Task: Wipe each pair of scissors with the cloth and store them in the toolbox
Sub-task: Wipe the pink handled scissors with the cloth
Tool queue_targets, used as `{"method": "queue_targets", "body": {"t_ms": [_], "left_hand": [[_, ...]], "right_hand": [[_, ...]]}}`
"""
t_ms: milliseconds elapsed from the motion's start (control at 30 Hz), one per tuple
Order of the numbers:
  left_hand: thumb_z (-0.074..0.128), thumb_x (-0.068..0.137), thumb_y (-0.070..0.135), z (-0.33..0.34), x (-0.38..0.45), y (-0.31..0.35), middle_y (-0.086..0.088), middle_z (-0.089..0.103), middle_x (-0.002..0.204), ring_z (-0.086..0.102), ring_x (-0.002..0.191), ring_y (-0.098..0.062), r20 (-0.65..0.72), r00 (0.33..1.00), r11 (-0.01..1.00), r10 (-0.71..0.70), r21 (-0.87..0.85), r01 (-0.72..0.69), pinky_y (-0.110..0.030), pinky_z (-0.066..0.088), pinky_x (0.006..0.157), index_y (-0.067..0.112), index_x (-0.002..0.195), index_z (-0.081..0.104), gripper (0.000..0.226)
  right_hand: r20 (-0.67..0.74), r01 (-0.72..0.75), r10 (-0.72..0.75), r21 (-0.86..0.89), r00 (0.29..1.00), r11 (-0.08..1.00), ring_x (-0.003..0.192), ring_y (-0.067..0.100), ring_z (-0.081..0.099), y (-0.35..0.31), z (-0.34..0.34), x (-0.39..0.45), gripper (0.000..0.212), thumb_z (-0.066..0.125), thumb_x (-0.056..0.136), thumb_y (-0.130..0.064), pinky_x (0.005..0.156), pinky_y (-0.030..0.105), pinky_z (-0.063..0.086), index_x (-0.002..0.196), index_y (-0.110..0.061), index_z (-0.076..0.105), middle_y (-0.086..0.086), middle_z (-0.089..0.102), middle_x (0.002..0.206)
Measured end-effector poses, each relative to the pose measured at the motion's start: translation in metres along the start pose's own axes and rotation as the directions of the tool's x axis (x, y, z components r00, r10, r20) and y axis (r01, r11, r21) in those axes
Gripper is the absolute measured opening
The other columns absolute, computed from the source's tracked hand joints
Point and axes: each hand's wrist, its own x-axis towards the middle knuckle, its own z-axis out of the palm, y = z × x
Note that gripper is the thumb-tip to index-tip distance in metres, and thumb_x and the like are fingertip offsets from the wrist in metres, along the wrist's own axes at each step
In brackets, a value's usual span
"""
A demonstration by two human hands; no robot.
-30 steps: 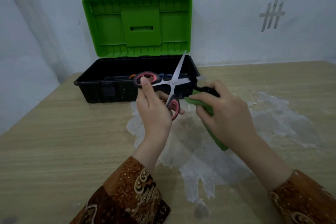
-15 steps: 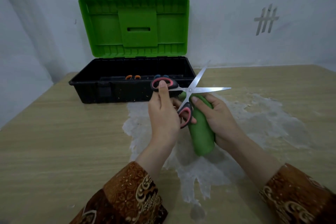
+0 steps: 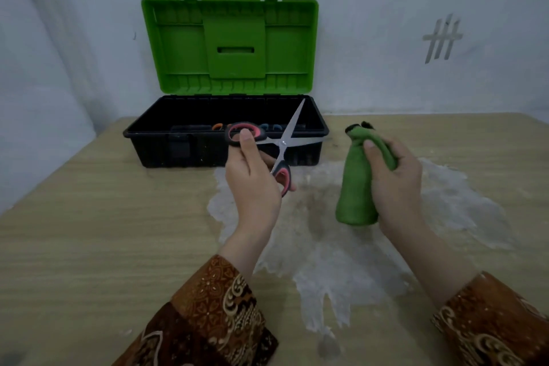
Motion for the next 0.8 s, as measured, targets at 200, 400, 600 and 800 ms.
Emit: {"method": "queue_targets", "body": {"t_ms": [200, 400, 600, 800], "left_hand": [[0.034, 0.103, 0.037, 0.008, -0.011, -0.01, -0.001, 0.053, 0.063, 0.055, 0.055, -0.025, 0.094, 0.985, 0.979, 0.144, 0.13, -0.156, -0.047, 0.051, 0.054, 0.023, 0.085, 0.054, 0.03], [0.033, 0.1, 0.041, 0.008, -0.015, -0.005, 0.005, 0.047, 0.057, 0.05, 0.048, -0.028, 0.165, 0.964, 0.953, 0.208, 0.188, -0.238, -0.043, 0.045, 0.044, 0.028, 0.084, 0.051, 0.028], [0.033, 0.103, 0.033, 0.003, -0.009, -0.012, 0.009, 0.046, 0.055, 0.049, 0.046, -0.012, 0.17, 0.929, 0.898, 0.328, 0.25, -0.363, -0.032, 0.04, 0.042, 0.032, 0.083, 0.049, 0.026], [0.031, 0.101, 0.04, 0.008, -0.016, -0.013, 0.006, 0.048, 0.055, 0.048, 0.046, -0.018, 0.253, 0.909, 0.895, 0.332, 0.218, -0.388, -0.028, 0.034, 0.039, 0.03, 0.085, 0.048, 0.026]], "right_hand": [[0.457, 0.746, -0.59, -0.415, 0.666, 0.52, 0.082, 0.018, 0.061, 0.003, 0.012, -0.016, 0.022, 0.061, 0.092, -0.024, 0.063, 0.026, 0.053, 0.112, -0.025, 0.07, 0.008, 0.06, 0.107], [0.389, 0.704, -0.605, -0.54, 0.695, 0.461, 0.066, 0.022, 0.061, 0.005, 0.0, -0.007, 0.021, 0.067, 0.09, -0.025, 0.048, 0.03, 0.05, 0.11, -0.021, 0.071, 0.009, 0.062, 0.102], [0.577, 0.753, -0.502, -0.367, 0.644, 0.545, 0.071, 0.019, 0.059, -0.003, 0.008, -0.016, 0.02, 0.059, 0.084, -0.02, 0.054, 0.034, 0.052, 0.098, -0.02, 0.073, 0.004, 0.058, 0.1], [0.38, 0.7, -0.591, -0.451, 0.712, 0.554, 0.076, 0.018, 0.056, -0.007, 0.004, -0.014, 0.026, 0.062, 0.087, -0.013, 0.058, 0.025, 0.05, 0.112, -0.013, 0.07, 0.01, 0.058, 0.1]]}}
